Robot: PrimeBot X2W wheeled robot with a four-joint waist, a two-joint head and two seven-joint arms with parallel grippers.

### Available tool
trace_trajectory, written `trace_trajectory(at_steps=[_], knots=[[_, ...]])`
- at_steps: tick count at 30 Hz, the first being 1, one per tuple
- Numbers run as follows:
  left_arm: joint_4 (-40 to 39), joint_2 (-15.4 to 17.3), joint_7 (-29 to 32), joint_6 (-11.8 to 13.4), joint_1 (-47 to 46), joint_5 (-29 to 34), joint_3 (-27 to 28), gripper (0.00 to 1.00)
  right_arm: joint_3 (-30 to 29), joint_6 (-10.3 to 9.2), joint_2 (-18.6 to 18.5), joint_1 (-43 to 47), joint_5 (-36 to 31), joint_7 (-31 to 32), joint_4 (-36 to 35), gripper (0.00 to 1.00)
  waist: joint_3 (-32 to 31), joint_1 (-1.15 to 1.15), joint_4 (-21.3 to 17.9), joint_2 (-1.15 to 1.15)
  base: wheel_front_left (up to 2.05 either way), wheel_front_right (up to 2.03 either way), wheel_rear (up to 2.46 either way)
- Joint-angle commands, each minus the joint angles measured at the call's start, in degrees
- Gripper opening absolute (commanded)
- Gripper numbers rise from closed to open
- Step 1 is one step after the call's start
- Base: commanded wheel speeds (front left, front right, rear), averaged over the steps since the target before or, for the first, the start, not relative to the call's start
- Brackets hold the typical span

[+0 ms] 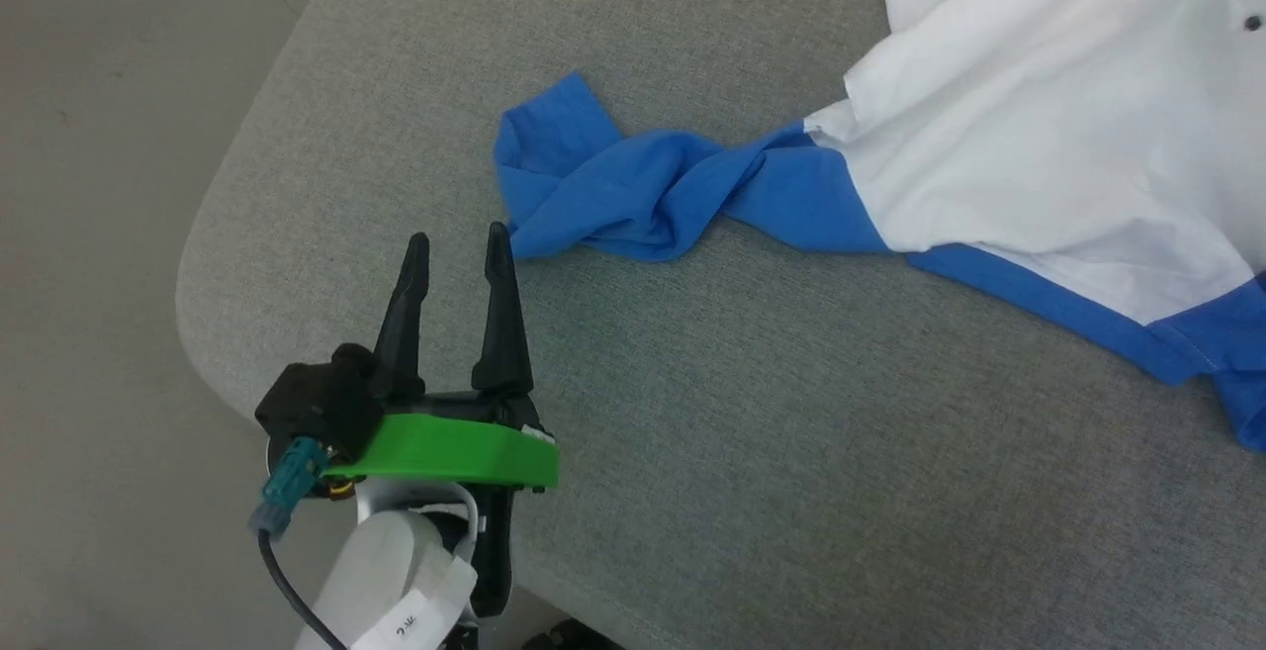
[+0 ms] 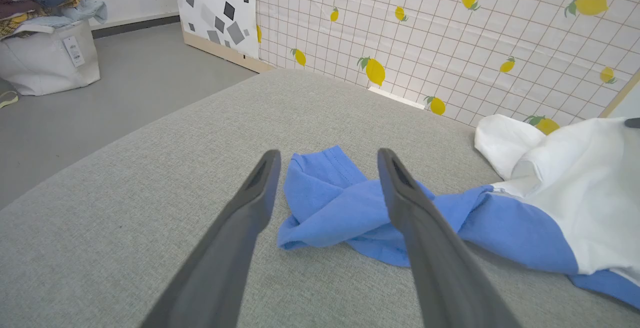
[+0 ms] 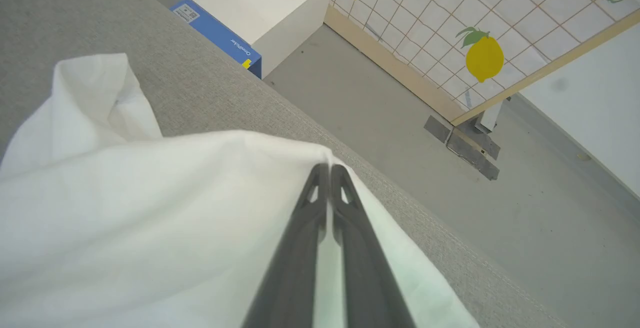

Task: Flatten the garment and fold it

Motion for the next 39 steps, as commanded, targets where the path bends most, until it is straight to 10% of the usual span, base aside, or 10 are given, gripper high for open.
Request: trace_trajectory(at_steps=[1,17,39], knots=[[0.12,-0.16,-0.27,0.20,-0.39,0.07,0.07,1.00,-0.40,-0.11,0.70,0.58,-0.51,-0.51,0.33,1.00,-0.91,0.00,-0.76,0.00,0.00,0.00,0.00],[7.11,0.46,-0.27,-3.04,1.72,3.59,3.00,1.00,-1.76,-0.11,5.12,20.79,17.54,-22.94,-12.14,1.00,-15.37,0.00,-11.28,0.00,0.00,0.00,0.00],[11.11,2.91,6.51,-5.00,3.71,2.59,-0.29,1.00,-22.44,-0.11,18.15,61.63,16.69,-20.79,-36.89,1.00,-23.14,0.00,-26.01,0.00,0.00,0.00,0.00]])
